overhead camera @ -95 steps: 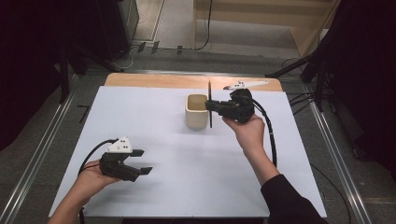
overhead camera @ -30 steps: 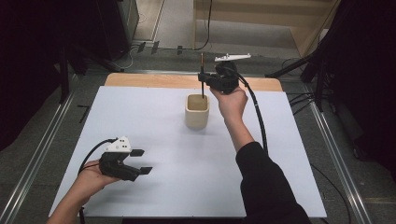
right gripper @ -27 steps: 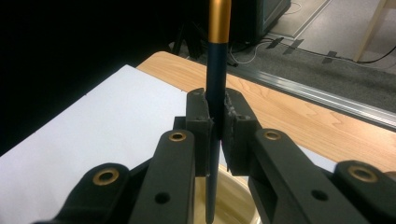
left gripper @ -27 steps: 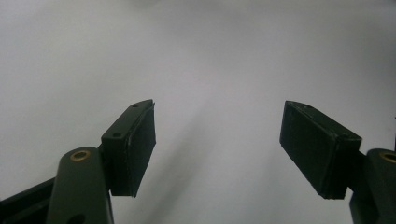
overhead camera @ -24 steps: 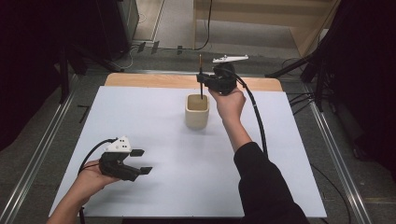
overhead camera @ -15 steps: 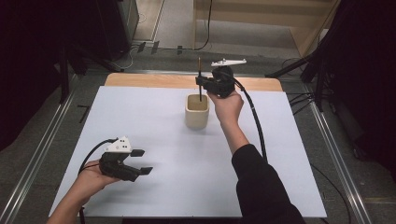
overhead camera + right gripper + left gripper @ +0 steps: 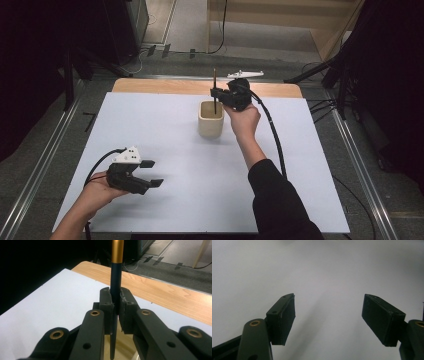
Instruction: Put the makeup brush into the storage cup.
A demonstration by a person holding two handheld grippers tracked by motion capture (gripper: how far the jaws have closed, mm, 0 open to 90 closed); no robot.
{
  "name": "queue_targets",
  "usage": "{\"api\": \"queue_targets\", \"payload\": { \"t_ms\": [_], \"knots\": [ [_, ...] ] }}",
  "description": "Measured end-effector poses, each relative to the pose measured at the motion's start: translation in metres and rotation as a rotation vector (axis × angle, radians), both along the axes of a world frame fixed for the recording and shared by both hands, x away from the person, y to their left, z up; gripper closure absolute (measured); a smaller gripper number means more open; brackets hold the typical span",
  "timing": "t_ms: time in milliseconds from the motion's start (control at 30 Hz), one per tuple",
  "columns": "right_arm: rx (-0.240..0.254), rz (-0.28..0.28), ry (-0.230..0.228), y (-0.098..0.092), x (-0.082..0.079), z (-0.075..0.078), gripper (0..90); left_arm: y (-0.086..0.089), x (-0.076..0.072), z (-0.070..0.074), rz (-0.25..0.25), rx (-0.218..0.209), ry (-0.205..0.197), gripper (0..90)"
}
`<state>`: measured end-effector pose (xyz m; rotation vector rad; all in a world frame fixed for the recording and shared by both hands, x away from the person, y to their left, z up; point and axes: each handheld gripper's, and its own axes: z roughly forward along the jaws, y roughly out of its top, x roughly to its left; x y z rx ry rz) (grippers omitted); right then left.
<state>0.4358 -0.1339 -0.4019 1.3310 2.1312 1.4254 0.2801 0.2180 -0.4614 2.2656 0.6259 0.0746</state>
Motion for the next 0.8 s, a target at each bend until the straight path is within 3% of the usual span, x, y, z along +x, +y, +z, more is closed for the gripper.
{"api": "queue_targets", "payload": {
  "t_ms": [667,800],
  "knots": [
    [0.034,0.018,0.037,0.001,-0.008,-0.025,83.1,0.000,0.000,0.000,0.001,0.004,0.002,27.3],
    [0.014,0.027,0.034,0.004,-0.010,-0.025,83.0,0.000,0.000,0.000,0.000,0.003,0.003,27.2]
  ]
}}
